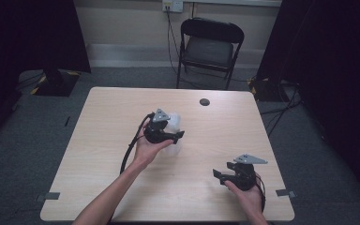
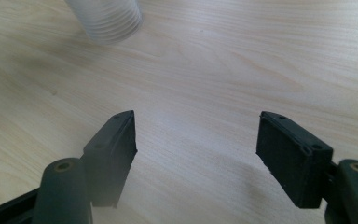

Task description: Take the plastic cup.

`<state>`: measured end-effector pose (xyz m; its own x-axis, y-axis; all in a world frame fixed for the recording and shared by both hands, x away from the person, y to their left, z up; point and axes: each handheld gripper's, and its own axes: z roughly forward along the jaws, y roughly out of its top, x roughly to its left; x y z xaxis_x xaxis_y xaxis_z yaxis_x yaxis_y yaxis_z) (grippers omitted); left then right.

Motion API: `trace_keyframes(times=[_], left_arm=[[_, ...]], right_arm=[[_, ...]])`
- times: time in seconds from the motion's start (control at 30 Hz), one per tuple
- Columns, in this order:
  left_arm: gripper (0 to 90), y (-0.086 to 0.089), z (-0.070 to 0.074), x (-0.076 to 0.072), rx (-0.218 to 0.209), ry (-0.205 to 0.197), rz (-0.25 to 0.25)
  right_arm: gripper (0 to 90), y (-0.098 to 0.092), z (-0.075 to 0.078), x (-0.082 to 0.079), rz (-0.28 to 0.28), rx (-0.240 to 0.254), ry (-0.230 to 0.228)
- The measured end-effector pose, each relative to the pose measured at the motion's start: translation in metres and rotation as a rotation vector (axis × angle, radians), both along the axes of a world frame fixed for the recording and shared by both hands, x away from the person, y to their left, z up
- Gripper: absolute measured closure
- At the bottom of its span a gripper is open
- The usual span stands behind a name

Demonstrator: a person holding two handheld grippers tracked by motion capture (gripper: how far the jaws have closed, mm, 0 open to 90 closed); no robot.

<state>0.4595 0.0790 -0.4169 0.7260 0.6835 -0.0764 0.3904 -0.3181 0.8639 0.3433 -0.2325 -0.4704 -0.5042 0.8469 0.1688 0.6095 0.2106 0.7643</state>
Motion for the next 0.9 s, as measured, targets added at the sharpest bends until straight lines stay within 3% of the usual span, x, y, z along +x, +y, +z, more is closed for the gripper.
trace_keyframes(times=[0.47,0.53,0.9], left_arm=[[29.5,0.002,0.005,-0.002,-0.027,-0.022,0.006],[29.5,0.001,0.004,-0.001,-0.053,-0.013,0.01],[30.0,0.003,0.01,-0.004,-0.075,-0.044,0.039]], right_arm=[[28.4,0.001,-0.002,0.001,0.007,0.001,0.011],[28.4,0.002,-0.002,0.002,0.008,0.0,0.011],[28.4,0.003,-0.002,0.002,0.01,0.0,0.011]])
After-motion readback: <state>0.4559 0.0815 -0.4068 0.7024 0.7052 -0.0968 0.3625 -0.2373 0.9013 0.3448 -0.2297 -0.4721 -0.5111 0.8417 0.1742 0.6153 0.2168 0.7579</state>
